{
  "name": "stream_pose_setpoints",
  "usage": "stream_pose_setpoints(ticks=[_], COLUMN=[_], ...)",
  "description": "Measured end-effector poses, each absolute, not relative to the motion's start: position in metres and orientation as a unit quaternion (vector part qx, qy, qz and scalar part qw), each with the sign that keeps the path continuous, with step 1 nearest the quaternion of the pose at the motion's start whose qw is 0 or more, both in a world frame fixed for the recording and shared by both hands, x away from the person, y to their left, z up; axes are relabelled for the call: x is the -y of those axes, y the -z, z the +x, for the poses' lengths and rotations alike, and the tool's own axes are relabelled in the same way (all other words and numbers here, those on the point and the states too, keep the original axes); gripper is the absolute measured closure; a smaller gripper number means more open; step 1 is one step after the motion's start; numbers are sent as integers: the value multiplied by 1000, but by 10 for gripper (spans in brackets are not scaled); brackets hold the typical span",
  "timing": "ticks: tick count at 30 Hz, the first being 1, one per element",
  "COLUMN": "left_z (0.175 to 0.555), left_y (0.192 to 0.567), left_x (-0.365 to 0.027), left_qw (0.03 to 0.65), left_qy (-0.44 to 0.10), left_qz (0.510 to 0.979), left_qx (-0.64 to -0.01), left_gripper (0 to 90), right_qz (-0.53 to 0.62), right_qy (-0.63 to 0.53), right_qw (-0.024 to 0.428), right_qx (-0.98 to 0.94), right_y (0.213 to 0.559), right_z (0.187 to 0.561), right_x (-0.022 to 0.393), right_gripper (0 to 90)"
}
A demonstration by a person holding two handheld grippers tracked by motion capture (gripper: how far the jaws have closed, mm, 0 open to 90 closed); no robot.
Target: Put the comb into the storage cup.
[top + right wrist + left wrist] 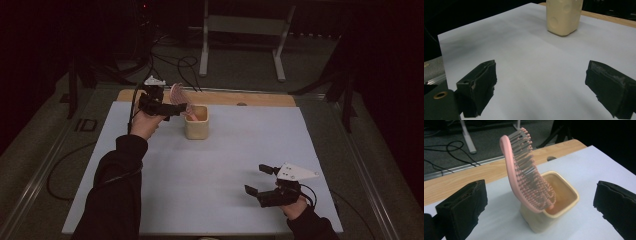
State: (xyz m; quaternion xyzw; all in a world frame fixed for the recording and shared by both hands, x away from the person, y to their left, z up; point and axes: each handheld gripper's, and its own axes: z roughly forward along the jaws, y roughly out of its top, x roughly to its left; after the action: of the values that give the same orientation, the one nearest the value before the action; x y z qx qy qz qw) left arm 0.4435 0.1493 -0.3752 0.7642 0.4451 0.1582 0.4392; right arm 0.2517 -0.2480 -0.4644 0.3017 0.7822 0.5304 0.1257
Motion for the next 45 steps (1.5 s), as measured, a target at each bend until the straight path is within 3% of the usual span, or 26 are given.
stream_pose_setpoints(ticks=[19, 45], left_z=[417, 350], left_y=[379, 406], left_x=[-166, -197], left_qw=[441, 449], left_qy=[-155, -142], left_qz=[784, 798], left_qx=[-408, -376], left_gripper=[0, 0], right_qz=[304, 302], right_qy=[-528, -526], right_qw=[126, 128], right_qx=[-783, -785], right_y=[465, 467], right_z=[254, 255], right_x=[248, 246], right_gripper=[96, 96])
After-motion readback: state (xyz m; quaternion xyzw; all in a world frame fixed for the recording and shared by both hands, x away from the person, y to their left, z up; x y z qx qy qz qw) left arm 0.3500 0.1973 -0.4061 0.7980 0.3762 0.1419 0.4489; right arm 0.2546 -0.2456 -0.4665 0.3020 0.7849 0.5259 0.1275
